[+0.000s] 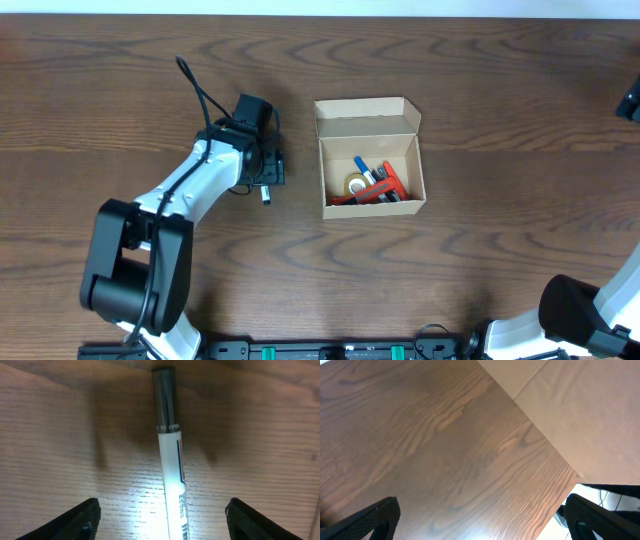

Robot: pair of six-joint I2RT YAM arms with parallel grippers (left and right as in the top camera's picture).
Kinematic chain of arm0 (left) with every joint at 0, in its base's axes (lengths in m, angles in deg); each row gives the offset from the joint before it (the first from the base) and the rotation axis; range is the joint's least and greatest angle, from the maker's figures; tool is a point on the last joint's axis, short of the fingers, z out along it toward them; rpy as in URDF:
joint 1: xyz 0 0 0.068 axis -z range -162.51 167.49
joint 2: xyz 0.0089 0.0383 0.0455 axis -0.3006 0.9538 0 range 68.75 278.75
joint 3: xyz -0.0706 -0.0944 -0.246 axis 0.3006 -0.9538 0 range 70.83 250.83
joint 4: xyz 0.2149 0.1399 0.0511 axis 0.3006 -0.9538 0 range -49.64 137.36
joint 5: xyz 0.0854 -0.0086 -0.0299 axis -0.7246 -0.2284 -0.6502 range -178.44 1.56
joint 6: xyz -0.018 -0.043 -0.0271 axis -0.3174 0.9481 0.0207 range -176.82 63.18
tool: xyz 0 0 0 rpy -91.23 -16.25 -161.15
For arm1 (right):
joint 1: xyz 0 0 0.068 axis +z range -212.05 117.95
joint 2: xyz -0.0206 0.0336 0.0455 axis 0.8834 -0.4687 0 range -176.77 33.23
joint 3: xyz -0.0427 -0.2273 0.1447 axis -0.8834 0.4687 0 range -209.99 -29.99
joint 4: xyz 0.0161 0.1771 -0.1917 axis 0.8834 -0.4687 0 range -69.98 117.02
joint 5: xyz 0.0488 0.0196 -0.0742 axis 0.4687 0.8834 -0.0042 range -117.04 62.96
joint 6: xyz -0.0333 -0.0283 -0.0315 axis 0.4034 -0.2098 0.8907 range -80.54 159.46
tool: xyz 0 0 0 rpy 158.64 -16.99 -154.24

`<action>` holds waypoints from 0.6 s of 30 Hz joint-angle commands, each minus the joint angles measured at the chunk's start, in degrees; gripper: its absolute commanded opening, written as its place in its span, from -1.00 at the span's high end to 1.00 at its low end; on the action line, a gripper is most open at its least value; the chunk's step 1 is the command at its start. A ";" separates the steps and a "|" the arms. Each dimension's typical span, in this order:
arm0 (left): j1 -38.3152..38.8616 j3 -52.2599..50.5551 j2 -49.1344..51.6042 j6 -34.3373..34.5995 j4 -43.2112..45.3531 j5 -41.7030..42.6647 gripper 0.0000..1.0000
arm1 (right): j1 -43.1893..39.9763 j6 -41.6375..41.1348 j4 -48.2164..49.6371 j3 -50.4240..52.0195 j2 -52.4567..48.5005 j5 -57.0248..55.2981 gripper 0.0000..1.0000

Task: Pack container
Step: 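Lower the left gripper onto the black-capped white marker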

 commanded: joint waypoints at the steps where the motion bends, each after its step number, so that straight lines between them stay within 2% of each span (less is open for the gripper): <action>1: -0.22 -0.48 2.49 -1.49 0.02 -1.09 -0.60 | -0.31 -0.92 -0.13 -0.66 0.44 -0.59 -0.99; 11: -0.22 -0.44 4.33 -1.49 0.44 -1.22 -0.58 | -0.31 -0.92 -0.13 -0.66 0.46 -0.59 -0.98; 16: -0.22 -0.44 4.33 -1.51 0.37 -1.31 -0.36 | -0.31 -0.92 -0.13 -0.66 0.46 -0.59 -0.99; 18: -0.22 -0.44 4.33 -1.51 0.37 -1.31 -0.17 | -0.31 -0.92 -0.13 -0.66 0.44 -0.59 -0.99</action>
